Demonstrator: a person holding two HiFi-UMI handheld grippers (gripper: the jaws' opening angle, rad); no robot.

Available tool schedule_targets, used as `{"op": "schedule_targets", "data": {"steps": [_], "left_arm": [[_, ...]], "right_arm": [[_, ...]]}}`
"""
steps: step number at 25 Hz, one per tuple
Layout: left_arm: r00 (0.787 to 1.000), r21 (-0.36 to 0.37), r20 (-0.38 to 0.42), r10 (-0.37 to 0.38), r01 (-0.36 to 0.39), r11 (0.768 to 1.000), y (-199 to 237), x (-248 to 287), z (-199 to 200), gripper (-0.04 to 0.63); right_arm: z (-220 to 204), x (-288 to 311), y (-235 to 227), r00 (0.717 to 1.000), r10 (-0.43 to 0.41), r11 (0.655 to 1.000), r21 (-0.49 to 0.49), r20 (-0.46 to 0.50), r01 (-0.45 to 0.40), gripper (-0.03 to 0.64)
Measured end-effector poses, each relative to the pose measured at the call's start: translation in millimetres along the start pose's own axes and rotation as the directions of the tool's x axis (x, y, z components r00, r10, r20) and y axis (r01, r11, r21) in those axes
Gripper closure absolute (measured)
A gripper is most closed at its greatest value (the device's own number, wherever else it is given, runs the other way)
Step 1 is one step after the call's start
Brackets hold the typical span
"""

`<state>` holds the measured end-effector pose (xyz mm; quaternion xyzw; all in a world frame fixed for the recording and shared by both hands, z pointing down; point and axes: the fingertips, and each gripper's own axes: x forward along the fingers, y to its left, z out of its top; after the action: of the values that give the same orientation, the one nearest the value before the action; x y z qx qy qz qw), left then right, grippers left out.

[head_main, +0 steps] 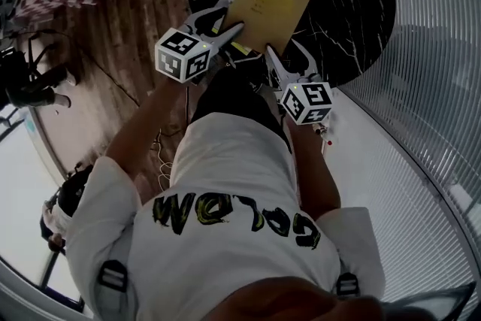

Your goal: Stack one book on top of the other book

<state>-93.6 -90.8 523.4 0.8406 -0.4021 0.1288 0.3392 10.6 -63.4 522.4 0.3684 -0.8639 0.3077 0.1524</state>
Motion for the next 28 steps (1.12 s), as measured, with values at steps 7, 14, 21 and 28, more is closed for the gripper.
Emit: {"op": "schedule_targets", "data": {"steps": [7,14,21,28], "left_arm": [[0.995,0.031,-0.091,-0.034,0.037,0.999,42.7,14.0,-21.8,0.364],[0.986,0.024,-0.152,-0.066,0.07,0.997,74.6,30.7,-42.7,0.364],[0.974,-0.008,-0.215,-0.066,0.065,0.998,95.9,45.7,-73.5,0.364],[0.961,0.029,-0.274,-0.045,0.054,0.998,112.2,55.0,-93.8,0.365]], "right_arm": [[-30.2,39.7,-2.7,0.999,0.002,0.999,0.04,-0.052,0.0,0.411],[-53.4,68.6,-8.8,0.995,0.0,0.997,0.073,-0.098,0.007,0.414],[-85.8,88.9,-16.8,0.99,0.004,0.992,0.122,-0.142,0.013,0.416],[-109.0,104.6,-21.8,0.987,0.008,0.989,0.147,-0.163,0.017,0.431]]}}
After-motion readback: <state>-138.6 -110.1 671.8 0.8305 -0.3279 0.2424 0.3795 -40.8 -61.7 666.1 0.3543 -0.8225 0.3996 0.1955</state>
